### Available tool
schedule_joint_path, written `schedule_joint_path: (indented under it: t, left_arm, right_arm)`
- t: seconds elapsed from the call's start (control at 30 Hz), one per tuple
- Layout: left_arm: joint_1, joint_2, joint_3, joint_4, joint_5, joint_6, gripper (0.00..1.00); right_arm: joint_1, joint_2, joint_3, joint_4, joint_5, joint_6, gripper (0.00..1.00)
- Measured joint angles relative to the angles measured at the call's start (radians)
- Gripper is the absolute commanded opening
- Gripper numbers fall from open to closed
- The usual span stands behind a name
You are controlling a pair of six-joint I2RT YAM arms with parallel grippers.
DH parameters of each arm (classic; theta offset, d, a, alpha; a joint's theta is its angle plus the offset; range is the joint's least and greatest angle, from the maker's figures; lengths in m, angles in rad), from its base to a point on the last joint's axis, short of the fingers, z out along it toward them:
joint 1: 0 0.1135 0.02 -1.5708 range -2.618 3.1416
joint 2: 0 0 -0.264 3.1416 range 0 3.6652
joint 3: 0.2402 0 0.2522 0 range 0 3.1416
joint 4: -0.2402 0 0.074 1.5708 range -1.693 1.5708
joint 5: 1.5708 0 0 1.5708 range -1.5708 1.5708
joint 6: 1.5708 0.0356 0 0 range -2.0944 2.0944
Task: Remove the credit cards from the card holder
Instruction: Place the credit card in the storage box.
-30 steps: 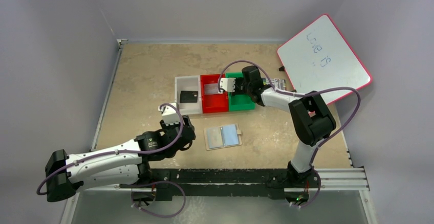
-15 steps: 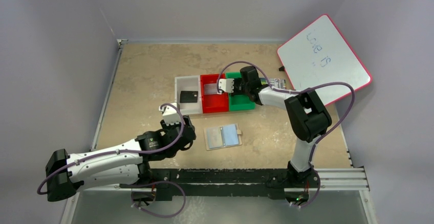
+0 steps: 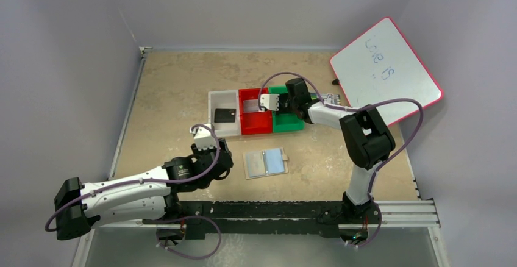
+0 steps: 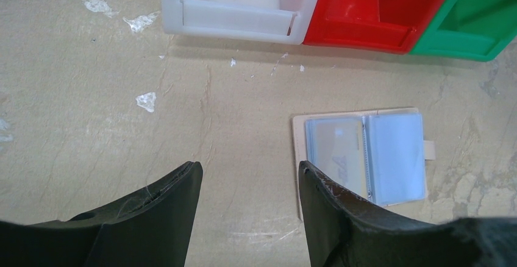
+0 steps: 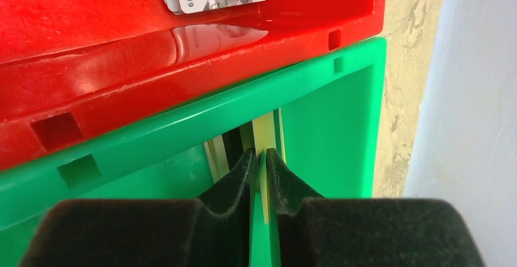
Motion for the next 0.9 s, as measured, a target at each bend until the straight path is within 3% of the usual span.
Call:
schedule_joint_path:
  t: [0.5,0.6,0.9]
  left_arm:
    - [0.0,0.013,0.0,0.018,0.024,0.001,0.59]
    - [0.0,0.018,0.0,0.024,0.028,0.001,0.59]
    - [0.0,0.042,0.0,0.035,0.045,0.009,0.59]
  right_arm:
    - [-0.011,0.0,0.05,-0.077,-0.034,0.05,0.21]
    - [-0.011,0.0,0.055,-0.09,-0.042,0.057,0.27]
    - [-0.015,0.001,0.068,-0.119,-0.047,0.076,0.27]
